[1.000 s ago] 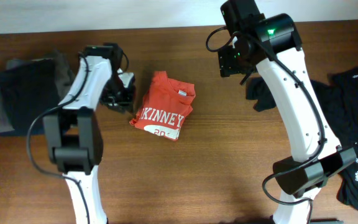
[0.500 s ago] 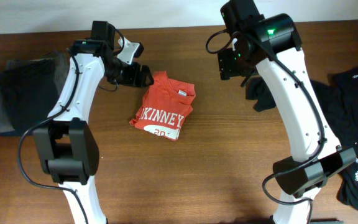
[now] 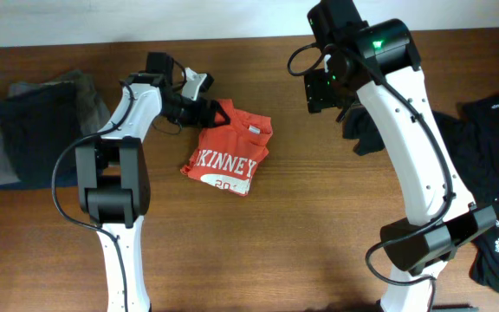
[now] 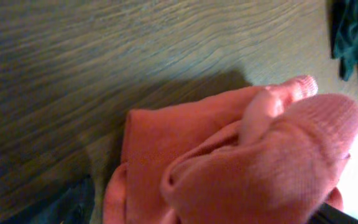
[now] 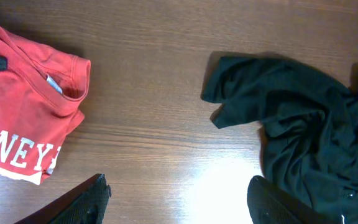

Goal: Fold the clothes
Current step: 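Grasp the folded red shirt's top edge with the left gripper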

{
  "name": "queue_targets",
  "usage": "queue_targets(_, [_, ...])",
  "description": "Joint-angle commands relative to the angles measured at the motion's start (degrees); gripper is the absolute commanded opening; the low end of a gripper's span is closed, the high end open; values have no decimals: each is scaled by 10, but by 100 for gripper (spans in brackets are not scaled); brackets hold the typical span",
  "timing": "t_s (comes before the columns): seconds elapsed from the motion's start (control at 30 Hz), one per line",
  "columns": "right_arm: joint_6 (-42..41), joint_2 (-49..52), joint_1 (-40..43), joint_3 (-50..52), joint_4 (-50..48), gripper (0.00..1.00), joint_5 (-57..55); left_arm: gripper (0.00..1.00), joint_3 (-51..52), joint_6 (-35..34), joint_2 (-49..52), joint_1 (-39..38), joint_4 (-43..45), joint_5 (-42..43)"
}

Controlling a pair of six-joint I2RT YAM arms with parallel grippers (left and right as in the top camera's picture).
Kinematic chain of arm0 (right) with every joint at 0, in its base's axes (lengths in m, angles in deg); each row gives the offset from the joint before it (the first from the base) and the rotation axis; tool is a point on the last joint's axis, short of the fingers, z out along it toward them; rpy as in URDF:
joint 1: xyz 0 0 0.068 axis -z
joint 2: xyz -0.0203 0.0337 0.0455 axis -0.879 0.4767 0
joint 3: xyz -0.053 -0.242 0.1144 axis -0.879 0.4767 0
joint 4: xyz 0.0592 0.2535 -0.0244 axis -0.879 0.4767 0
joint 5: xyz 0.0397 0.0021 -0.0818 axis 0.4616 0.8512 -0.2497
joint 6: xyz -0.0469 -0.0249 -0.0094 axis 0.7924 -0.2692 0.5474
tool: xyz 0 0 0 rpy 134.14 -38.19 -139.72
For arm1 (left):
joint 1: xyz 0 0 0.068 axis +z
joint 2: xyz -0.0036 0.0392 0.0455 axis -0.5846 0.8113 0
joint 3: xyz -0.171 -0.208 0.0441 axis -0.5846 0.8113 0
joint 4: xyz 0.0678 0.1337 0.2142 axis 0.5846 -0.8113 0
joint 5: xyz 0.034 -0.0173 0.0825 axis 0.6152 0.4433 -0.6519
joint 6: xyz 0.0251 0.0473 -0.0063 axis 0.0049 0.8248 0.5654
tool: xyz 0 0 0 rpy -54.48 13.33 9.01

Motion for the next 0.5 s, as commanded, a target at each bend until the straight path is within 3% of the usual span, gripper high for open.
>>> queue_targets(0.0, [-2, -3, 4, -2, 3, 76, -1, 82, 0, -1, 54, -10, -4, 17])
queue_targets(0.1, [-2, -3, 4, -2, 7, 76, -1, 56, 0, 0, 61, -24, -2, 19])
queue_targets(0.2, [-2, -3, 4, -2, 8, 76, -1, 51, 0, 0, 61, -41, 7, 18])
queue_targets(0.33, [-2, -3, 4, -2, 14, 76, -1, 2, -1, -1, 60, -58, 16, -30])
queue_targets(0.47, [-2, -3, 4, -2, 15, 76, -1, 0, -28, 0, 55, -49, -8, -33])
